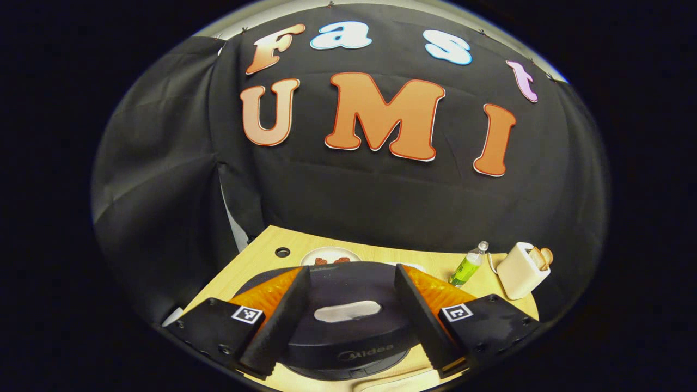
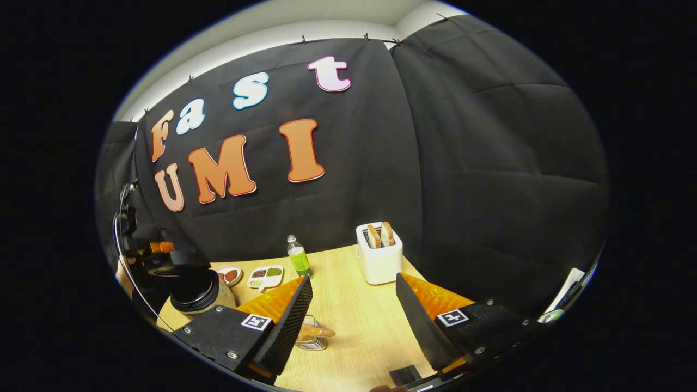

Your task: Close the left gripper, press the button to open the rice cooker; take a wooden spoon from the chopstick holder with the right hand, scoop a spoonful of rice and pour it into the rice cooker, then put the wooden spoon back into the chopstick holder.

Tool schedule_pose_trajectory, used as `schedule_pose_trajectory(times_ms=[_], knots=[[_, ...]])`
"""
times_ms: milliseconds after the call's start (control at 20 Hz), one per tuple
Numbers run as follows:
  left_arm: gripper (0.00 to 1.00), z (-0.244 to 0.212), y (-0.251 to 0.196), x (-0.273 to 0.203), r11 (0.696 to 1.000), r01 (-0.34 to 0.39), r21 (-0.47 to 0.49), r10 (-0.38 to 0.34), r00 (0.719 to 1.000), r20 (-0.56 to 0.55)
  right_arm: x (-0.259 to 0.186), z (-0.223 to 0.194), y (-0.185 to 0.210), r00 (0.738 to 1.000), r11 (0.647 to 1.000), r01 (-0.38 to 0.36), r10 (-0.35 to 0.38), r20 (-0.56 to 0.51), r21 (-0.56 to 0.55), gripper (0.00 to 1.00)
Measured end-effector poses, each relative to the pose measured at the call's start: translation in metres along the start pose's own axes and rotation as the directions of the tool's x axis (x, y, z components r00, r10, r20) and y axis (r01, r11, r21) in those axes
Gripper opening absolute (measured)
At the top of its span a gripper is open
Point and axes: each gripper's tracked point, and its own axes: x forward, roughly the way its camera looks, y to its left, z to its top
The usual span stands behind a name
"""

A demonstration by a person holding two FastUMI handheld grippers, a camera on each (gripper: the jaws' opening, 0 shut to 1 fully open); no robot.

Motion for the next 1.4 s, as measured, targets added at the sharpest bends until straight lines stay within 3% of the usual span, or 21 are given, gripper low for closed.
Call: schedule_pose_trajectory(times_ms=[200, 700, 1400], knots=[[0.99, -0.048, -0.004, -0.009, 0.999, -0.019, 0.048, 0.021, 0.999, -0.041, 0.001, -0.007, -0.005, 1.0, 1.0, 0.001, 0.0, -0.022, 0.022, 0.95], [1.0, -0.1, 0.001, -0.021, 0.994, -0.066, 0.082, 0.073, 0.993, -0.089, -0.001, -0.023, -0.006, 0.998, 1.0, -0.021, 0.022, -0.056, 0.009, 0.95], [1.0, -0.111, 0.0, -0.02, 0.992, -0.06, 0.11, 0.064, 0.997, -0.032, -0.009, -0.044, -0.018, 0.996, 1.0, 0.008, -0.007, -0.091, 0.016, 0.95]])
